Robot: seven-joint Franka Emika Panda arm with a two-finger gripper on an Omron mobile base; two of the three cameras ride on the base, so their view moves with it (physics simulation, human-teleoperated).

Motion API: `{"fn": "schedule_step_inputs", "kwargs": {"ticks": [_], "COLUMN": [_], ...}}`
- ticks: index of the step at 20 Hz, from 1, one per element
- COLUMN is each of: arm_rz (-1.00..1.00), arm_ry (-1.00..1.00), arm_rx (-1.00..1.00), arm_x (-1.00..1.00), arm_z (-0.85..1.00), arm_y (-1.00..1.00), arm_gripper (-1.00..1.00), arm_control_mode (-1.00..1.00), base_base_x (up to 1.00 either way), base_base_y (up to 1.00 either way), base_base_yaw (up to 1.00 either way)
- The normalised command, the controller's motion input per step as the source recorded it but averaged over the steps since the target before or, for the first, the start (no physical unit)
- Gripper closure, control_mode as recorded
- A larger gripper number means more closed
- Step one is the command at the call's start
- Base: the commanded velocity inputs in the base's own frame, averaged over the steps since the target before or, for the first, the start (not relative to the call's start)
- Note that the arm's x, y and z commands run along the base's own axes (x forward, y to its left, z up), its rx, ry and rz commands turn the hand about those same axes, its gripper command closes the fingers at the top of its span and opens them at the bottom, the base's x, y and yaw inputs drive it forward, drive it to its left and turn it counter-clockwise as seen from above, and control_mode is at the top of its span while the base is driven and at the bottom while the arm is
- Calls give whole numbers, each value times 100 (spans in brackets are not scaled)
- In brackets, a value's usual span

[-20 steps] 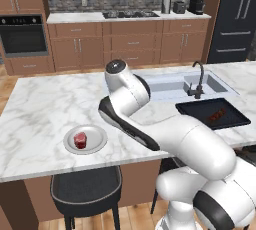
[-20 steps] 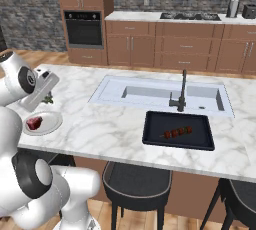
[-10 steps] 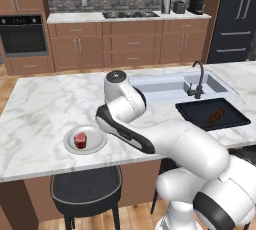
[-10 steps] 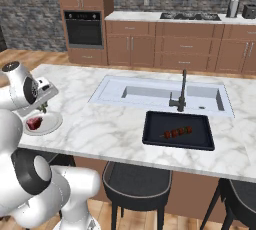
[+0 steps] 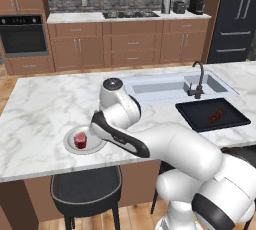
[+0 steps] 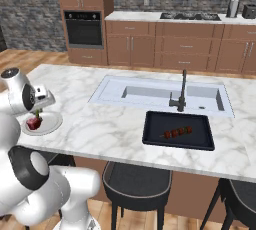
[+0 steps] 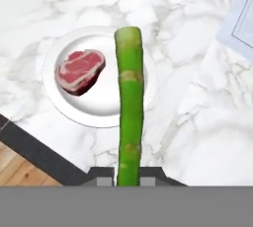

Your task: Create a steak meal by picking up the steak and asparagus from the tray and placing them on the plate. Leave the kebabs on the tray.

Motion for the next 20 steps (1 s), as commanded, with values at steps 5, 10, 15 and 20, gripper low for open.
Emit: {"fn": "schedule_step_inputs", "kwargs": {"ticks": [5, 10, 15, 20], "arm_rz": [-13, -3, 0, 0], "arm_ry": [6, 9, 7, 5], "arm_rx": [13, 9, 3, 0], "arm_x": [11, 35, 27, 18], "arm_z": [-34, -36, -37, -35], "arm_y": [3, 0, 19, 43], "arm_gripper": [100, 100, 100, 100], "arm_control_mode": [-100, -100, -100, -100], "base_base_x": [0, 0, 0, 0], "base_base_y": [0, 0, 0, 0], "base_base_yaw": [0, 0, 0, 0]}}
